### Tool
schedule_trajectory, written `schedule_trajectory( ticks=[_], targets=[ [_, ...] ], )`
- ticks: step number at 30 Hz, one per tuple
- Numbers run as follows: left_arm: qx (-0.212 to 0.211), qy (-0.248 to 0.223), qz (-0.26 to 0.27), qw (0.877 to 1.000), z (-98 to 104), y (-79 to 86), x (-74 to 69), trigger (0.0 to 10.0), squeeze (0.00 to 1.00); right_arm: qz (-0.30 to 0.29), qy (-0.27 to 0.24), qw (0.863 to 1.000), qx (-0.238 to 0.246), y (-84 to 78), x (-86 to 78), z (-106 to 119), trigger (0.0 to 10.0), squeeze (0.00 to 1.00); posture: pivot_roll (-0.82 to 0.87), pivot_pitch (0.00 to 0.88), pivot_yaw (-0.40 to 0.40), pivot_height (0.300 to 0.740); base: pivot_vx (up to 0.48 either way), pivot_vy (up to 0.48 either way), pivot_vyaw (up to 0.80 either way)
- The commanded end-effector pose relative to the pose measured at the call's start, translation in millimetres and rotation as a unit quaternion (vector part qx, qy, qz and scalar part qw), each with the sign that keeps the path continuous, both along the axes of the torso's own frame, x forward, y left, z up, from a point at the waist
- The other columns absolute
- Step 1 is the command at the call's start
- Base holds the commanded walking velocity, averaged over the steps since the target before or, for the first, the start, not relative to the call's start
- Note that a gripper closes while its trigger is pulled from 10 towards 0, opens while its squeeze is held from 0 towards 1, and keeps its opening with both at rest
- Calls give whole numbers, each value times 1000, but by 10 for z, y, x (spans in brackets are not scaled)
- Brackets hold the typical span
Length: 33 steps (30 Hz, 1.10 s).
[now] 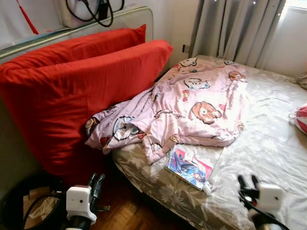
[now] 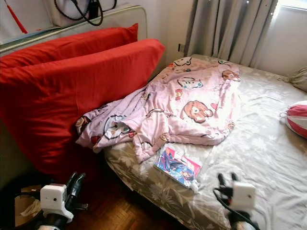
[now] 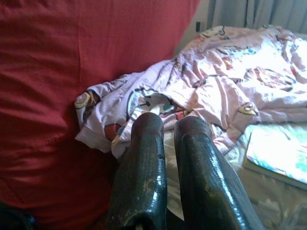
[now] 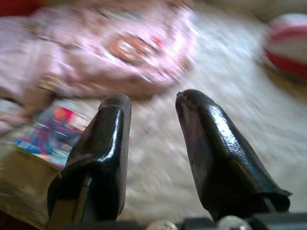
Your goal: Clean up the room
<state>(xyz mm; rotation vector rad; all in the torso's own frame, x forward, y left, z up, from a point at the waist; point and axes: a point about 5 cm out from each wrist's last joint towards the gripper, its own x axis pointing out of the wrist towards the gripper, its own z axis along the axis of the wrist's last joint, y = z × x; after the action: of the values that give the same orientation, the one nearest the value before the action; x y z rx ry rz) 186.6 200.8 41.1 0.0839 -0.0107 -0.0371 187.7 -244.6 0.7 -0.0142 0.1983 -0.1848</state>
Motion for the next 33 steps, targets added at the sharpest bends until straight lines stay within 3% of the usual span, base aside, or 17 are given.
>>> schedule_trajectory(
  ticks=[1, 5, 12, 13, 15, 18, 22, 28, 33],
  targets=[
    [-2, -2, 3, 1000, 44, 16, 2, 10000, 0, 1, 14, 1000, 7, 48, -45, -68, 10000, 0, 97, 0, -24, 740, 0, 0, 0],
    [-9, -9, 5, 1000, 139, 26, 56, 10000, 0, 31, 0, 999, 11, 190, -17, -16, 10000, 0, 100, 0, -14, 740, 0, 0, 0],
    [-9, -9, 5, 1000, 139, 26, 56, 10000, 0, 31, 0, 999, 11, 190, -17, -16, 10000, 0, 100, 0, -14, 740, 0, 0, 0],
    [-16, -10, 7, 1000, 156, 16, 70, 10000, 0, 42, -9, 999, 3, 218, 18, 39, 10000, 0, 95, 0, -8, 740, 0, 0, 0],
    [-30, 5, -24, 999, 166, -69, 79, 10000, 0, 96, -69, 993, 18, 440, 279, 326, 10000, 0, 82, 0, 27, 740, 0, 0, 0],
    [-25, 11, -30, 999, 171, -56, 57, 10000, 0, 123, -67, 990, 17, 516, 300, 329, 10000, 0, 89, 0, 24, 740, 0, 0, 0],
    [-22, 16, -25, 999, 207, -5, 12, 10000, 0, 160, -53, 986, 18, 577, 282, 287, 10000, 0, 125, 0, 17, 740, 0, 0, 0],
    [-25, 30, -23, 999, 163, 6, -21, 10000, 0, 147, -52, 987, 27, 590, 317, 314, 10000, 0, 109, 0, 25, 740, 0, 0, 0],
    [-31, 24, -22, 999, 219, -16, 48, 10000, 0, 144, -50, 988, 32, 586, 329, 322, 10000, 0, 105, 0, 29, 740, 0, 0, 0]
  ],
)
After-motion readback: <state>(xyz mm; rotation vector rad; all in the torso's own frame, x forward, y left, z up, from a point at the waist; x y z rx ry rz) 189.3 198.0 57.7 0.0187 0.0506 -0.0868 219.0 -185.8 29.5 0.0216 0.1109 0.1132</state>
